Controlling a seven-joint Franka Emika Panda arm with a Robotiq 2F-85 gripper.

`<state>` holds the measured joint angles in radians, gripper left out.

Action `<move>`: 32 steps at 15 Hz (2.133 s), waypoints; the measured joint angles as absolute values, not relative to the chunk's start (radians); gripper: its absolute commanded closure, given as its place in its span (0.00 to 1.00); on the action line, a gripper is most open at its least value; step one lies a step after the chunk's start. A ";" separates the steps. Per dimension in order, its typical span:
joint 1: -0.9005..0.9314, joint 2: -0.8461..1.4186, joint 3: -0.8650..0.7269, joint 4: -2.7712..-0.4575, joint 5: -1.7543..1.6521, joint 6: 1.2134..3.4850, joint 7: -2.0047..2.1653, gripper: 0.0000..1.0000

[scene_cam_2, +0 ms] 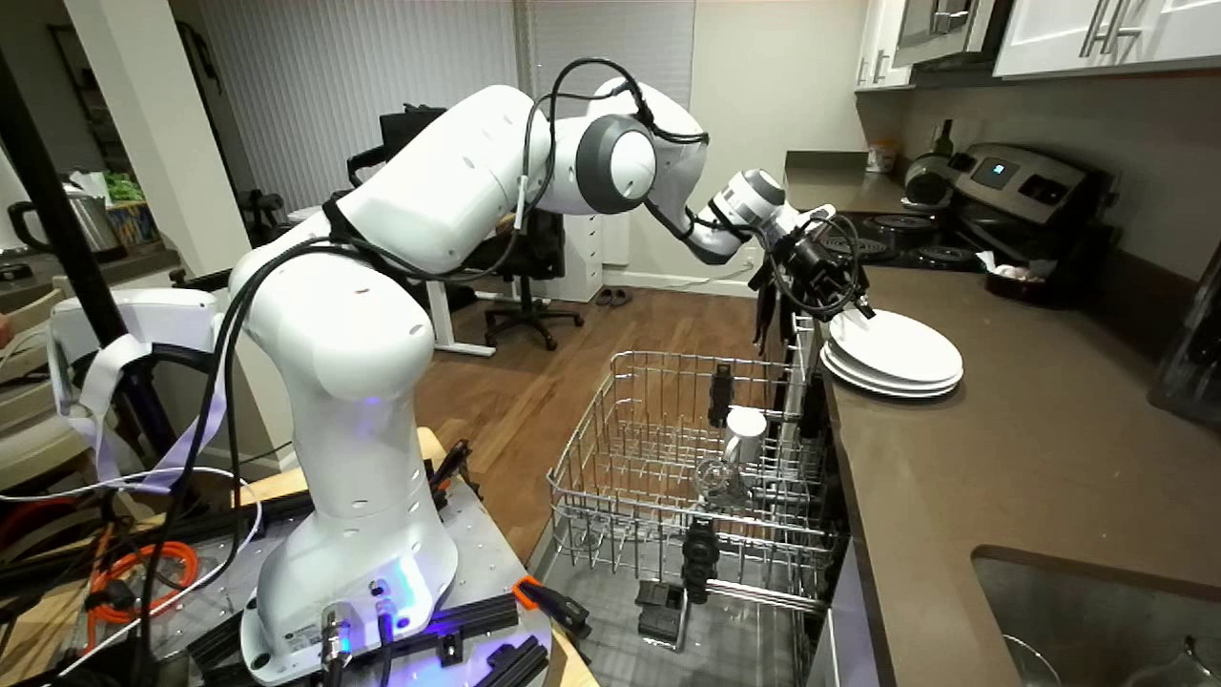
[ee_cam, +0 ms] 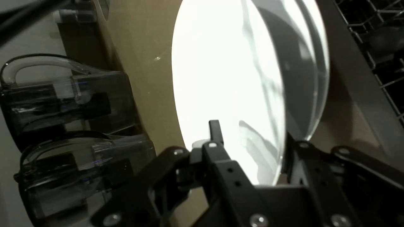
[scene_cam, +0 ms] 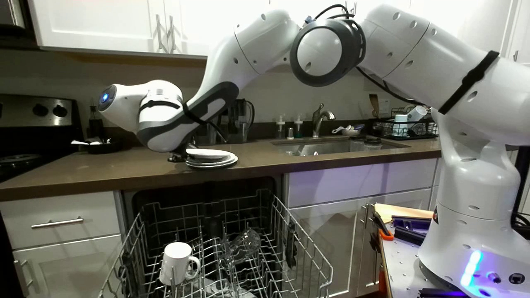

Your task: Move the white plate from the plate dryer and put it on top of the two plates on the counter

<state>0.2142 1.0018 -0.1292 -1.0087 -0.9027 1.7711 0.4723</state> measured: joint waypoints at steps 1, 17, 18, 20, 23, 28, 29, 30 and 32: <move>0.214 1.005 -0.128 -1.005 -0.893 1.772 0.467 0.55; 0.214 0.970 -0.117 -1.022 -0.811 1.791 0.462 0.51; 0.213 0.965 -0.117 -1.030 -0.805 1.796 0.462 0.52; 0.210 0.955 -0.118 -1.047 -0.789 1.806 0.462 0.51; 0.203 0.936 -0.118 -1.077 -0.768 1.831 0.462 0.49; 0.175 0.892 -0.117 -1.125 -0.696 1.902 0.453 0.50; 0.170 0.884 -0.117 -1.133 -0.681 1.914 0.449 0.47; 0.166 0.878 -0.117 -1.138 -0.667 1.925 0.442 0.47; 0.158 0.865 -0.117 -1.147 -0.639 1.947 0.431 0.45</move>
<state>0.1580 0.8646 -0.1173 -1.1469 -0.6388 1.9467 0.4307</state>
